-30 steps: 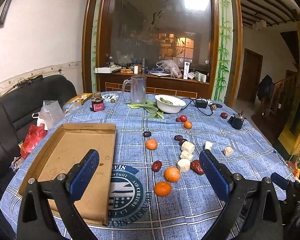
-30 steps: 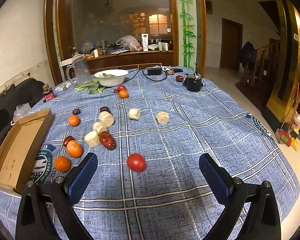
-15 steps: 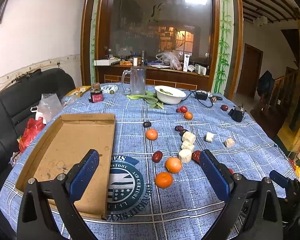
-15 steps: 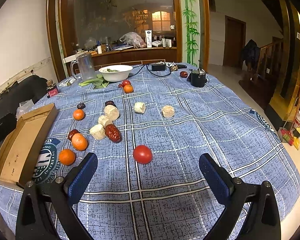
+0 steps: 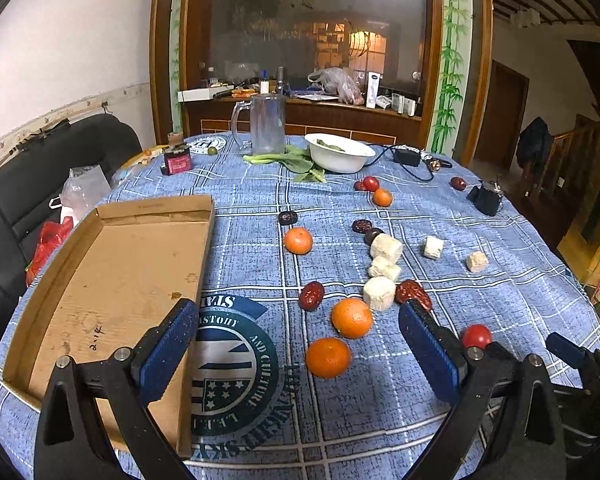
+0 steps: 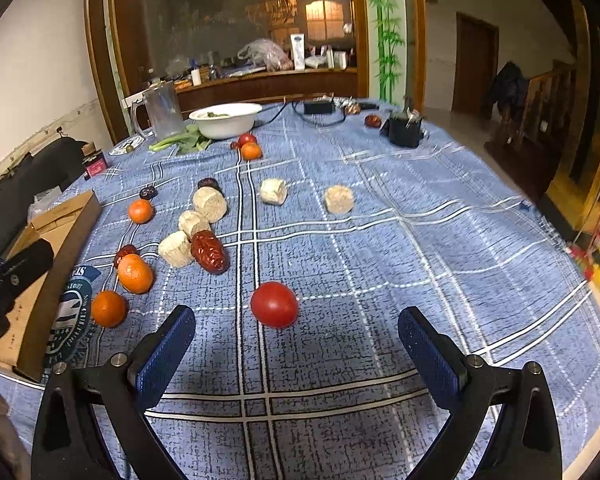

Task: Organize fruits
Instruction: 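Move the left tool toward a mandarin orange while the right tool approaches a red tomato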

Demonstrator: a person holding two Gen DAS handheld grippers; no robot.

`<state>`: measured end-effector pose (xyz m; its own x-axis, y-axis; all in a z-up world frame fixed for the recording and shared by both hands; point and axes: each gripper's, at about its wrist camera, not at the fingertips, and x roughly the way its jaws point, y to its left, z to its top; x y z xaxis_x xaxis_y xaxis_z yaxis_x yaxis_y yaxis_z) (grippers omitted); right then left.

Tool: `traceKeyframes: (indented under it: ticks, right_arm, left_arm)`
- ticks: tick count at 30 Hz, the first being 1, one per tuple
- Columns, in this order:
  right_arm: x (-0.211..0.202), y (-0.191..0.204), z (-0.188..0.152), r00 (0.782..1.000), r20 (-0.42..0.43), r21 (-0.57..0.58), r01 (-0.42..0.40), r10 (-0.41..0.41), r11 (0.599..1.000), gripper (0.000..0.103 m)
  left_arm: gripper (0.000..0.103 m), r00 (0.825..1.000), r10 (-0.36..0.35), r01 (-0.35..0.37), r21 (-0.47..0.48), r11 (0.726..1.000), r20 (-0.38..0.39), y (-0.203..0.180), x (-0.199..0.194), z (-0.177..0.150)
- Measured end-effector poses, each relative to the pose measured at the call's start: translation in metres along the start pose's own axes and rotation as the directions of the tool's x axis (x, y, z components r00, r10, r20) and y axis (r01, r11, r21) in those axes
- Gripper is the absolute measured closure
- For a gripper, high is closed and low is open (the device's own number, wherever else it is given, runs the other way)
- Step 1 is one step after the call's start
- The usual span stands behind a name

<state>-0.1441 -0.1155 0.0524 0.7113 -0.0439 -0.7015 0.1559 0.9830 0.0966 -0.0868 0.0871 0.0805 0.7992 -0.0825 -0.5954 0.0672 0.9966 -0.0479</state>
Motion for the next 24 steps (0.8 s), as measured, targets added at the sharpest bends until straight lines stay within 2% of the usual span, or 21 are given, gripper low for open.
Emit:
traceKeyframes:
  ticks: [9, 13, 14, 16, 18, 22, 24]
  right_arm:
    - [0.018, -0.009, 0.01, 0.997, -0.08, -0.03, -0.003, 0.001, 1.0, 0.001]
    - [0.025, 0.001, 0.012, 0.994, -0.113, -0.105, -0.024, 0.012, 0.994, 0.005]
    - [0.027, 0.004, 0.012, 0.993, -0.118, -0.119, -0.03, 0.016, 0.992, 0.008]
    - [0.03, 0.009, 0.013, 0.991, -0.131, -0.149, -0.046, 0.027, 0.988, 0.015]
    - [0.034, 0.014, 0.013, 0.988, -0.149, -0.178, -0.062, 0.035, 0.982, 0.02]
    - [0.042, 0.02, 0.012, 0.983, -0.178, -0.203, -0.085, 0.049, 0.976, 0.029]
    - [0.046, 0.021, 0.011, 0.979, -0.192, -0.203, -0.1, 0.06, 0.974, 0.03]
  left_arm:
    - [0.003, 0.998, -0.044, 0.044, -0.008, 0.999, -0.046, 0.008, 0.02, 0.004]
    - [0.004, 0.988, -0.131, 0.132, 0.003, 0.991, -0.079, 0.005, 0.026, 0.003]
    - [0.008, 0.985, -0.151, 0.152, 0.006, 0.988, -0.087, 0.004, 0.027, 0.003]
    - [0.025, 0.977, -0.182, 0.186, 0.019, 0.982, -0.114, -0.002, 0.032, 0.001]
    - [0.034, 0.966, -0.206, 0.212, 0.022, 0.977, -0.155, -0.007, 0.041, 0.0]
    - [0.042, 0.96, -0.197, 0.207, 0.025, 0.978, -0.201, -0.014, 0.054, -0.001]
    - [0.047, 0.959, -0.187, 0.199, 0.039, 0.979, -0.215, -0.019, 0.06, -0.001]
